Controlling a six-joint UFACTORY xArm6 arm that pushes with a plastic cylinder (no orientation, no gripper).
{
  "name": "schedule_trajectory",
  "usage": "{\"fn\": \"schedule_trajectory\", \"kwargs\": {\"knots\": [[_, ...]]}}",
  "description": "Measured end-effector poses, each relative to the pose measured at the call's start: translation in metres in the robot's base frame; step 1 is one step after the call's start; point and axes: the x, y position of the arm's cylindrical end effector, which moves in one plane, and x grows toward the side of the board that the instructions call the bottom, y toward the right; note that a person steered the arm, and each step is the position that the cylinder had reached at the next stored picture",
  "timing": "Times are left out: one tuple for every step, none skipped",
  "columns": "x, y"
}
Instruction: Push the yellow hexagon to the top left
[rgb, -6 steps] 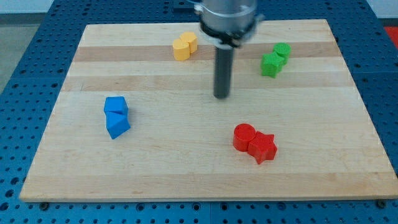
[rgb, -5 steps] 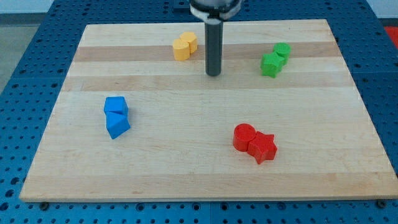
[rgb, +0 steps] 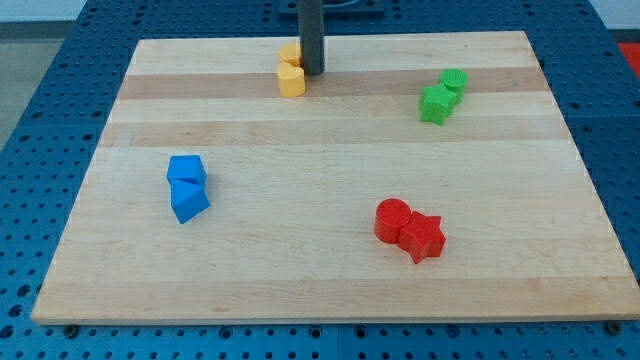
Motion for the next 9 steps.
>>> {"fn": "schedule_trajectory", "kwargs": {"knots": [[-0.009, -0.011], [-0.012, -0.024], [-0.016, -0.03], [-0.017, -0.036], [-0.017, -0.058], [-0.022, -0.09], [-0.036, -0.097], [-0.044, -0.102], [-0.045, -0.123]]}}
